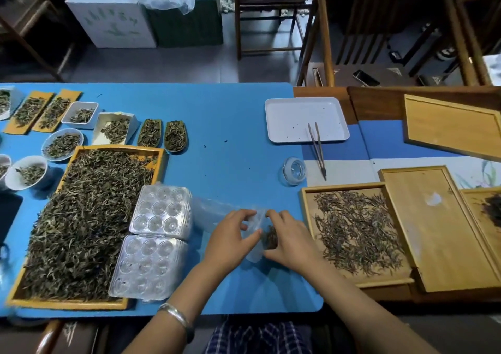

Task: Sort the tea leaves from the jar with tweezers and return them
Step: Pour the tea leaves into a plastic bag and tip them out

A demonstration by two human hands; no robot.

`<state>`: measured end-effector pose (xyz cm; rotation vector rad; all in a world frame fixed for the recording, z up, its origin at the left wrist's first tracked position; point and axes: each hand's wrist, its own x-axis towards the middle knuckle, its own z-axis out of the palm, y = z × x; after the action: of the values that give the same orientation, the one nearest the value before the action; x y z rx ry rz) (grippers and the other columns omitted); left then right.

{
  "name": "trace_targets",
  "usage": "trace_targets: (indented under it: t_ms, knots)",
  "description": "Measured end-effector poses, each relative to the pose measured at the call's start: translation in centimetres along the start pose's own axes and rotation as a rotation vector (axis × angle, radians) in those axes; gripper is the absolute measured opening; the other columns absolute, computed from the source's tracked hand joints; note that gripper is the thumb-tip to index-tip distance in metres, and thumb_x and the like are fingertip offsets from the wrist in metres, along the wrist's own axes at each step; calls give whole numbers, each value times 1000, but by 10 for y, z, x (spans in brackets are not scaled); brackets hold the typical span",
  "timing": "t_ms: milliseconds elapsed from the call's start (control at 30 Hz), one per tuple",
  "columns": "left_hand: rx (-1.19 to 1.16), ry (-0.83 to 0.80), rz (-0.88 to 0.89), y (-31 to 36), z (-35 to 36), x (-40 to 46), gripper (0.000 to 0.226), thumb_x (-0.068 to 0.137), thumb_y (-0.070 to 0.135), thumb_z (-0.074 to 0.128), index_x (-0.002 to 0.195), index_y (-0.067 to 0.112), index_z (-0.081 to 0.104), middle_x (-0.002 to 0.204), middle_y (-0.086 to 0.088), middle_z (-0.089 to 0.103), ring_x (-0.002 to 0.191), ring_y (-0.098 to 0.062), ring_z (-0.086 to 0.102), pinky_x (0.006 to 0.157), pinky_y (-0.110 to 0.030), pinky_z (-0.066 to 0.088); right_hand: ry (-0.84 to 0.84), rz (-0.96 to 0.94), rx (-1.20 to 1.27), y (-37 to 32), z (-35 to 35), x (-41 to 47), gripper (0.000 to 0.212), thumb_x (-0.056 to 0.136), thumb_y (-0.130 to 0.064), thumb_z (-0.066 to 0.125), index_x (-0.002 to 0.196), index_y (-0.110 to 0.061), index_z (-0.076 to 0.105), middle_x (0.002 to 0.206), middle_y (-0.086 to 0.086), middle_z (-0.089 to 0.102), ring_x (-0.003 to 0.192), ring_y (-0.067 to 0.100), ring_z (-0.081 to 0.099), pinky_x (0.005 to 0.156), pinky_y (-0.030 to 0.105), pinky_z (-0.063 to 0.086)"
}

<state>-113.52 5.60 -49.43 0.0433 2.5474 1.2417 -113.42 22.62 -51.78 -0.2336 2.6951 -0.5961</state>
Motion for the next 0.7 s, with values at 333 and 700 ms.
trace_targets:
  t_ms: [333,700]
  knots:
    - [43,-19,-20,-18,2,7,42,86,22,69,127,20,59,115,13,55,94,-4,56,76,-4,36,-39,-79,-87,1,4,15,76,67,-56,68,127,-22,36,112,4,51,105,26,52,90,36,41]
    - [14,-26,-34,-30,1,11,39,86,21,69,124,22,61,118,11,60,100,-6,57,84,-21,44,-91,-111,-98,42,-16,-14,104,67,-65,70,147,-20,20,141,0,36,129,19,37,108,34,36]
